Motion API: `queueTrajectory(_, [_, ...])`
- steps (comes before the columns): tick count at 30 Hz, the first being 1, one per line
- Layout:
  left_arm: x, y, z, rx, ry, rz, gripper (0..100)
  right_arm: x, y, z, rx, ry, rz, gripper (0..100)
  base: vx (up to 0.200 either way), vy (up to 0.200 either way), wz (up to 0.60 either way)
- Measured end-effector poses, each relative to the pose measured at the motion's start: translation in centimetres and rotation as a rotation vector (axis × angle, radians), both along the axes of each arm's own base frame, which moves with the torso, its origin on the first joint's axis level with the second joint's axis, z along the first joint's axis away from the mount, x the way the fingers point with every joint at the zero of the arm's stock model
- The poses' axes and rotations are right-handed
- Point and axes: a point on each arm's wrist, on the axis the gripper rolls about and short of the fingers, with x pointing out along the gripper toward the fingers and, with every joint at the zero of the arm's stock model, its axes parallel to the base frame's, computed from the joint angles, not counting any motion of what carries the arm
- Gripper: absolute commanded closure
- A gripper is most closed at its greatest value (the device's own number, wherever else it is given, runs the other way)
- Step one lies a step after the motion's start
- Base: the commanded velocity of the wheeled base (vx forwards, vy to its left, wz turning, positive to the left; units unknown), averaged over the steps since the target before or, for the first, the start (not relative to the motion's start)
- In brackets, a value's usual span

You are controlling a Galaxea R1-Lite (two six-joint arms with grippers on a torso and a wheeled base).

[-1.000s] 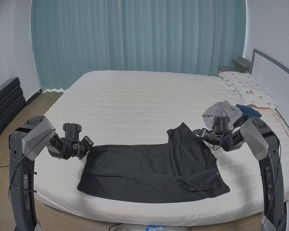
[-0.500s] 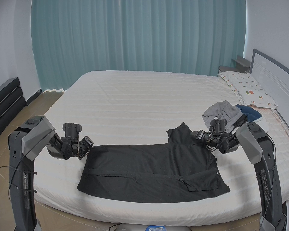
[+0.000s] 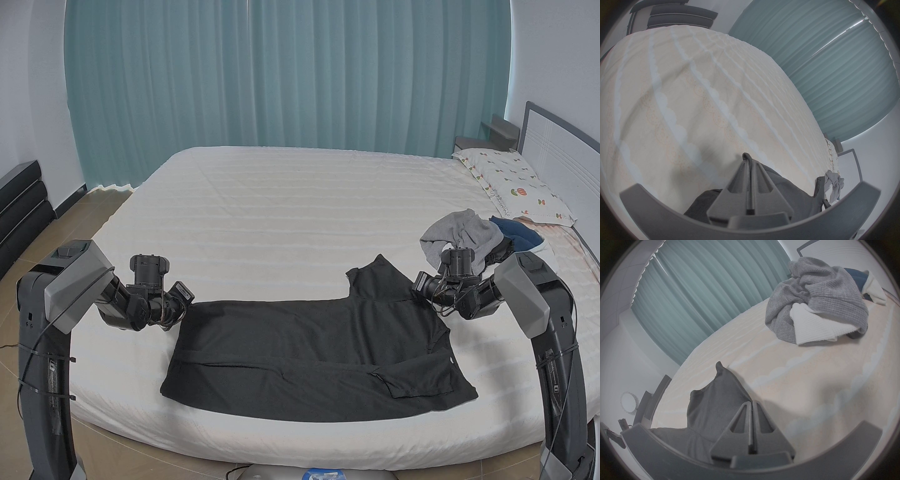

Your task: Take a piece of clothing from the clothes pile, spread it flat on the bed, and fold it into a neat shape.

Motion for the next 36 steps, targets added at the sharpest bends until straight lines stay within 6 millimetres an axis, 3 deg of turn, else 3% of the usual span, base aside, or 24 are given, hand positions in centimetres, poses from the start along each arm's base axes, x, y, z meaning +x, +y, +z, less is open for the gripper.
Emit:
queueTrajectory(18, [-0.4,0.9,2.1,-0.001,-0.033,0.021,100,-1.9,-2.1,4.5,0.153,-0.069,-0.071,100,0.000,0.000,0.00])
queueTrajectory(36, [-1.9,1.3,3.1,0.006,-0.022,0.025,100,-5.5,-3.1,5.7,0.203,-0.041,-0.009,100,0.000,0.000,0.00])
